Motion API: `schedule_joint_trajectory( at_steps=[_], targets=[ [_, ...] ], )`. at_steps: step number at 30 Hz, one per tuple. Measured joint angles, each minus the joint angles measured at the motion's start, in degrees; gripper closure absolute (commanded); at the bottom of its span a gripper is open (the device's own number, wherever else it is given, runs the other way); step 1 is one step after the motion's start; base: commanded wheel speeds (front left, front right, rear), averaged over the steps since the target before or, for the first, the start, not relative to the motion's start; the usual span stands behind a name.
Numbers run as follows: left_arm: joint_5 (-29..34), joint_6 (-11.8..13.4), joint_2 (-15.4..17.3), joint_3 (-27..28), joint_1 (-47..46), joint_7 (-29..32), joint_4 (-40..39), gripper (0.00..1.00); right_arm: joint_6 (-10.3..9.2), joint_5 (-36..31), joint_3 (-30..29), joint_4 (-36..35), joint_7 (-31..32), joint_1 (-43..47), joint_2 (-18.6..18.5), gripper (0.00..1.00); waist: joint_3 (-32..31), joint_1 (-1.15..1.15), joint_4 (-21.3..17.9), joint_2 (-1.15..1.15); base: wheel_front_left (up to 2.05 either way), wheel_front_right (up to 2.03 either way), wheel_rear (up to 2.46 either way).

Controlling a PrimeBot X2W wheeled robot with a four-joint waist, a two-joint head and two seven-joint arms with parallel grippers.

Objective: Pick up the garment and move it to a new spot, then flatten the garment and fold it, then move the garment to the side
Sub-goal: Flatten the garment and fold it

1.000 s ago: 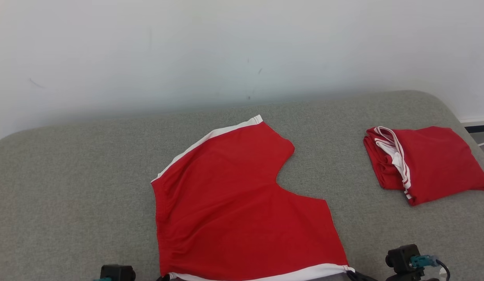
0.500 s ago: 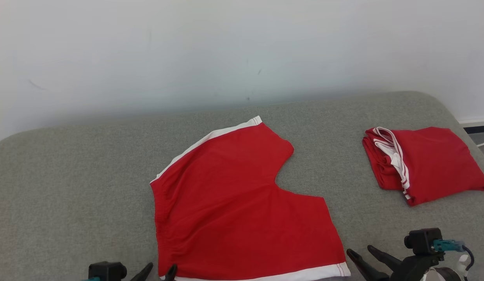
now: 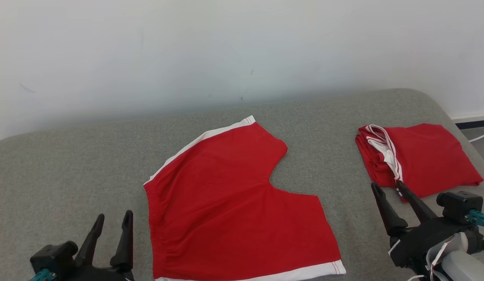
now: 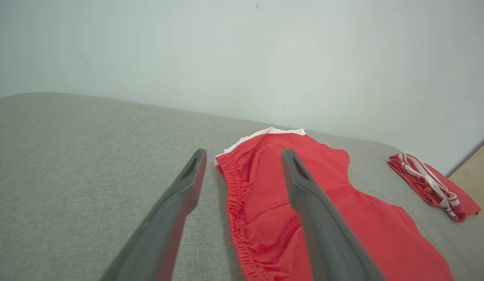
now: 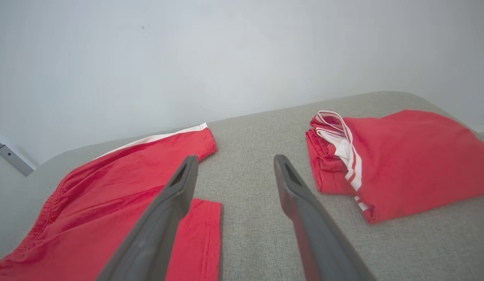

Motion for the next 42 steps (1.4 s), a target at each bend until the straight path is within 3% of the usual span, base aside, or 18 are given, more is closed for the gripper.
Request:
schedule_joint_trajectory(
  at_steps=[8, 24, 30, 42],
  targets=[
    [3.1, 0.5, -1.2, 4.0, 1.3, -2.1, -0.5, 0.0, -1.86, -6.3, -4.4, -0.7, -0.4, 1.8, 0.2, 0.0, 0.4, 0.0, -0.6, 0.0, 0.0, 0.0, 0.0],
    [11.2, 0.5, -7.0, 11.2, 6.4, -3.0, -0.6, 0.0, -1.93, -16.1, -16.4, -6.4, -0.3, 8.3, 6.7, 0.0, 0.6, 0.0, -1.1, 0.0, 0.0, 0.0, 0.0],
    [15.2, 0.5, -7.2, 11.0, 6.4, -3.0, -0.5, 0.0, -1.93, -21.1, -15.8, -6.1, -0.3, 8.4, 7.0, 0.0, 0.7, 0.0, -1.2, 0.0, 0.0, 0.0, 0.0],
    [19.0, 0.5, -7.6, 10.7, 7.0, -0.4, -0.2, 0.0, -1.93, -24.4, -17.4, -3.9, -0.3, 10.8, 9.0, 0.0, 0.4, 0.0, -1.5, 0.0, 0.0, 0.0, 0.0]
  ],
)
